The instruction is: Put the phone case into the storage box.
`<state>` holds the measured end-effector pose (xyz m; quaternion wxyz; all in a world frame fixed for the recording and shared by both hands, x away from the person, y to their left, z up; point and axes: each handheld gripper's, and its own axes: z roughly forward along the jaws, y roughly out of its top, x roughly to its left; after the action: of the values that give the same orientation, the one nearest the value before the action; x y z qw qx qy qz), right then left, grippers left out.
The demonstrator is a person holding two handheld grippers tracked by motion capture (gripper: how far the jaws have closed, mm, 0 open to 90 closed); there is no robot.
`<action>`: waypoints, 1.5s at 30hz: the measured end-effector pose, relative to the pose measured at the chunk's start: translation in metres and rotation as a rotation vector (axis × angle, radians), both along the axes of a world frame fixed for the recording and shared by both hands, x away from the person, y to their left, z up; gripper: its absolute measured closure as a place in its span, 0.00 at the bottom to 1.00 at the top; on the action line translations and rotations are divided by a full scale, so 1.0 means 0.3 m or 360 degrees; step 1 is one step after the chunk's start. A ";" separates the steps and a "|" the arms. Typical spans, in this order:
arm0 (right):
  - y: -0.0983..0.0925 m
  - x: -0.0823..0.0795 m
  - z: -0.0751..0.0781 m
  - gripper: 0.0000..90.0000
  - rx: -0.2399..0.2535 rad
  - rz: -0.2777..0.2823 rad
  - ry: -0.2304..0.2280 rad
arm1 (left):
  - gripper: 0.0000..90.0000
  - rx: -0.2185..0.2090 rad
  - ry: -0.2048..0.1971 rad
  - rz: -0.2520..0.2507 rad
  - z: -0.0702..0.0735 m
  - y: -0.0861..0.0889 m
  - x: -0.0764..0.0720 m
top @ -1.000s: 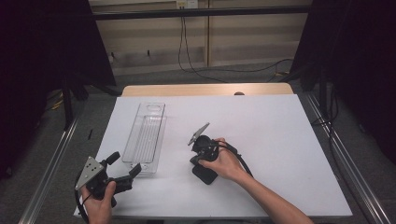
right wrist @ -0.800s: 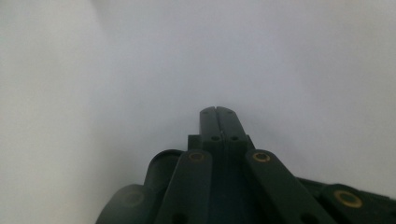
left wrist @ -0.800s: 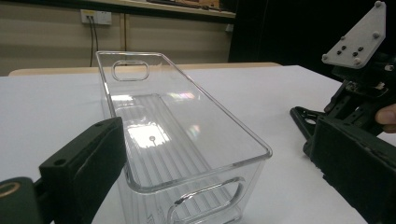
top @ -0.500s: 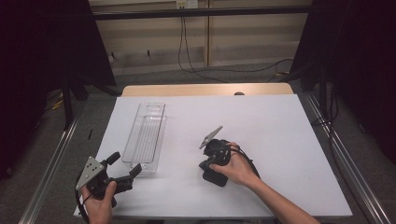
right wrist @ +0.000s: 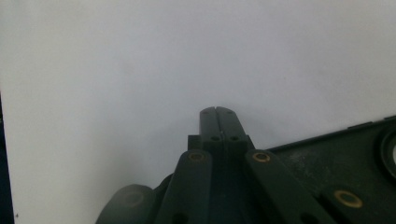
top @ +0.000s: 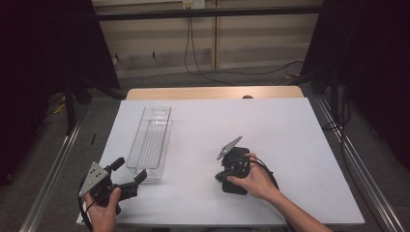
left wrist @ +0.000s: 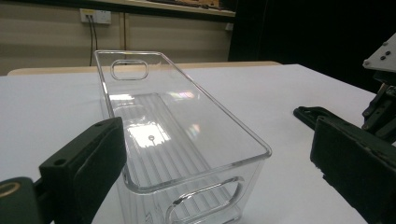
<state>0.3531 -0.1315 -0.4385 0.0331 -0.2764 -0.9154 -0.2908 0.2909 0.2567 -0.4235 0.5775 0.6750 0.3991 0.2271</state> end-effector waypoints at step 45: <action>-0.276 -0.089 -0.016 1.00 0.0091 -0.0314 -0.0046 | 0.04 0.0006 0.0004 -0.0007 0.001 -0.009 0.007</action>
<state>0.3263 -0.2142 -0.4432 -0.0011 -0.3599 -0.8754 -0.3227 0.2929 0.2539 -0.4232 0.5763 0.6771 0.3980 0.2259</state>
